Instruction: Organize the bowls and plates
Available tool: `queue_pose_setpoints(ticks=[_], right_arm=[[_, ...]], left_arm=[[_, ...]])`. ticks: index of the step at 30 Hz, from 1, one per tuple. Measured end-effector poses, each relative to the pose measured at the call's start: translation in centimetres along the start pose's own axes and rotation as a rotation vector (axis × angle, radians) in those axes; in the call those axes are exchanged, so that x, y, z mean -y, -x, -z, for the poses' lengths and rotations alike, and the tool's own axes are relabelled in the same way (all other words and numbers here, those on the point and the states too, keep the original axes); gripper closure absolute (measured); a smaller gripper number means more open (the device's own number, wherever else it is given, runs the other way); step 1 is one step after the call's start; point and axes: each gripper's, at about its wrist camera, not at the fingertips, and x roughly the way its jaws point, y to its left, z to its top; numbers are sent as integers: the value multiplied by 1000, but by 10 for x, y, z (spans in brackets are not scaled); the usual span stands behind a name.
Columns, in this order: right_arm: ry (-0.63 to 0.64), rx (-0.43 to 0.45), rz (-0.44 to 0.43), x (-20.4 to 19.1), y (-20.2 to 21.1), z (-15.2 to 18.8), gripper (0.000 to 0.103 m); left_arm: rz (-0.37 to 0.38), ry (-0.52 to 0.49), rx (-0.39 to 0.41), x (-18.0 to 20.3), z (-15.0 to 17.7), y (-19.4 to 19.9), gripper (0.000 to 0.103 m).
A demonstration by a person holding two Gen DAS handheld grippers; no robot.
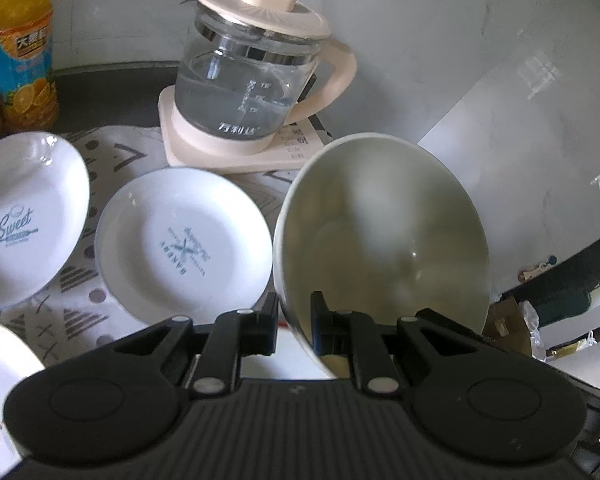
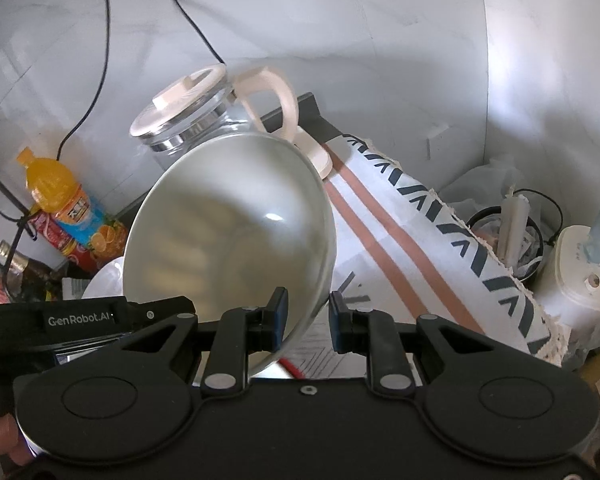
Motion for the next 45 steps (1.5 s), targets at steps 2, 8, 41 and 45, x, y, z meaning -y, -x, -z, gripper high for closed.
queue_pose_setpoints(ticks=[2,8,41,45], right_arm=[[0,1,3,-4,5,6,81],[-1,-3,5,-11,18,22,81],[-55,-122,33,-16,17,78,84],[-53,-135,34,-16,12,80,86]], left_arm=[[8,5,-7,-3,6,6,89],[19,7,-25,-11,21,19,89],[-6,9,-173,-38,65,24,86],[-33,13,-178,-40,63,24,86]])
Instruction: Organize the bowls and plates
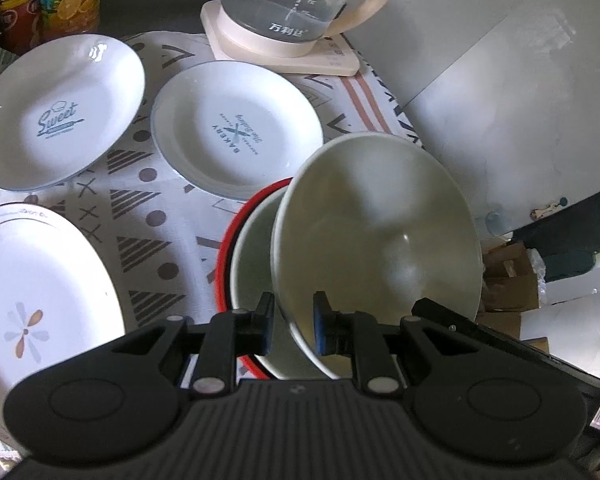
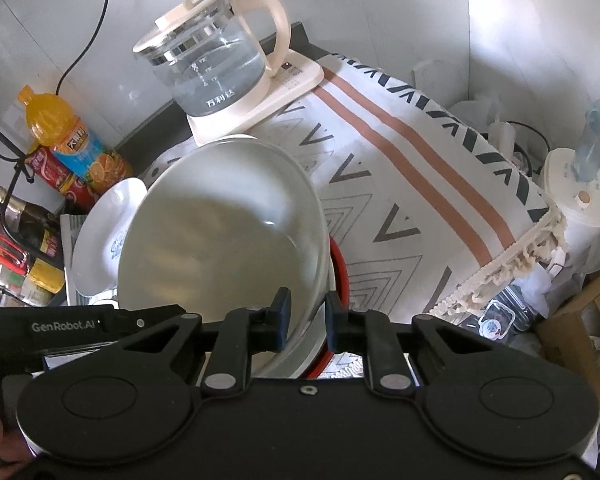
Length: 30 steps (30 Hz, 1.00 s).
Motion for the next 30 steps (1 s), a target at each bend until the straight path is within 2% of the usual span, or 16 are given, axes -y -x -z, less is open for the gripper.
queue_pose_setpoints(ticks=[8,10,13,19,25,28,30], right_arm=[[42,-6,27,-4,-5,-5,86],[67,-15,35,-7,-7,-7,82],[75,-21,27,-9,-5,-9,78],[113,19,29,-10,7,-14,77],[91,10,19,-3,4,-15,94],[78,1,32,0,3,-16,95],[67,2,43,2,5,-15,92]], left_arm=[[-51,-1,12,-6,-5,4,86],[-67,2,26,-8,-7,6,85],[-49,14,30,-11,-10,7,85],[-42,1,41,-11,-11,9,85],[-44,-5,47,-14,-10,13,78],[-48,-2,52,-18,-9,17,77],[-50,0,61,-22,-8,23,75]])
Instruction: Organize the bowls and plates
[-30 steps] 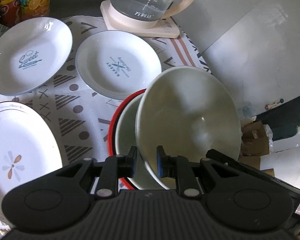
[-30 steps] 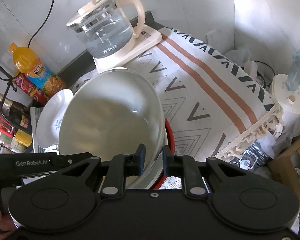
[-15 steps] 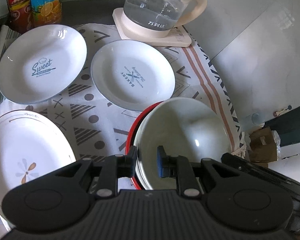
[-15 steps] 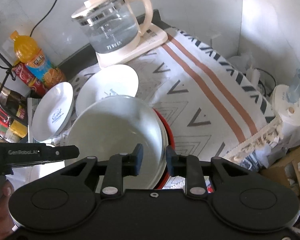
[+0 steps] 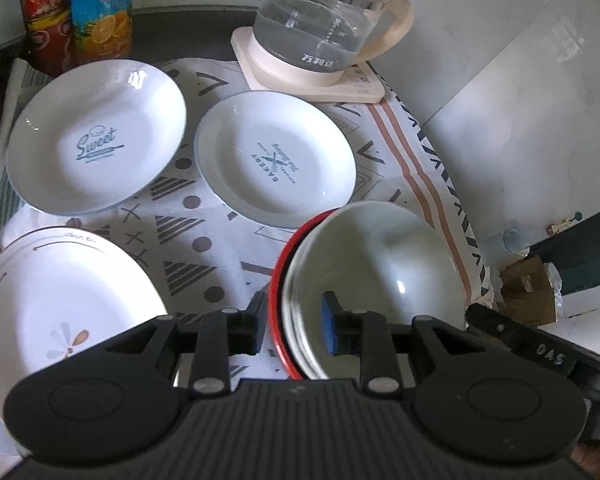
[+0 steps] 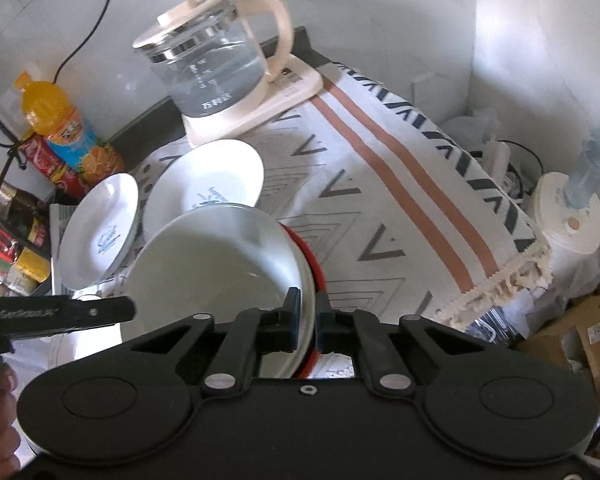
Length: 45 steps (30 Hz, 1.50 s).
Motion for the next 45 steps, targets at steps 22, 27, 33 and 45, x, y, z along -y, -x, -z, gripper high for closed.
queue_pose_setpoints(ticks=[22,27,33,45], right_arm=[[141,53,-133,-81,15,14,28],[189,45,-155,-107,9,18,15],[266,38,-177,-140,4,28,7],[410,-32,-194,-196,-14,51,0]], left_arm=[[-115,118,124,-80,32,64,23],[-141,153,140,-101,41,76,22],[-160,194,143,-124,52,85,22],[-178,273,140,-173,63,100,22]])
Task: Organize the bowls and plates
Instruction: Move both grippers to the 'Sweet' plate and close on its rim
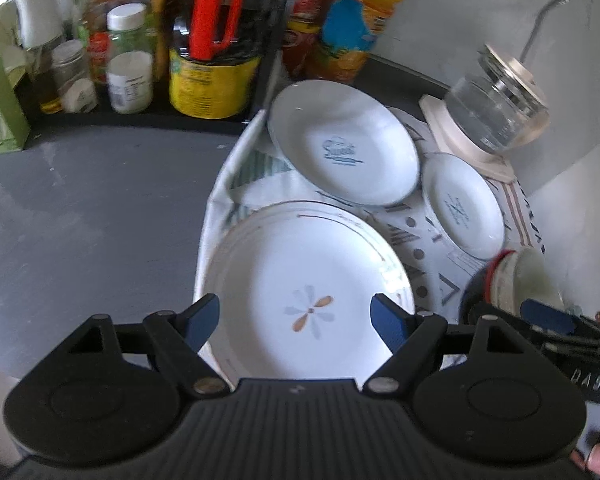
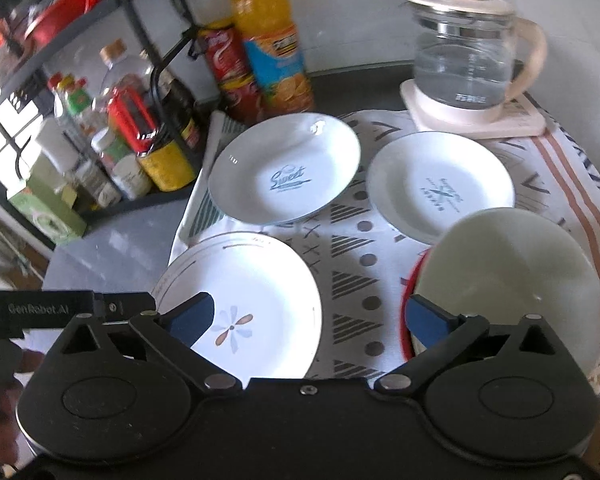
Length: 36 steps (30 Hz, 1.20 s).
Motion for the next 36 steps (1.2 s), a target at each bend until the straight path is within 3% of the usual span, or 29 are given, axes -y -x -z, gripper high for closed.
queue_pose_setpoints(ticks=[9,17,25,36], right_arm=[[65,-37,-4,-21,-15,-5,0],[95,12,-8,-25,-27,-21,2],[30,27,-6,-7,-49,-41,17],[-118,-9,-27,25,-91,-59,31]], left_arm=[[-1,73,27,-28,-9,6,22],[14,145,67,-37,-19,0,22],[47,178,131,-32,-36,-18,23],[80,266,130,-28,-61,-64,30]])
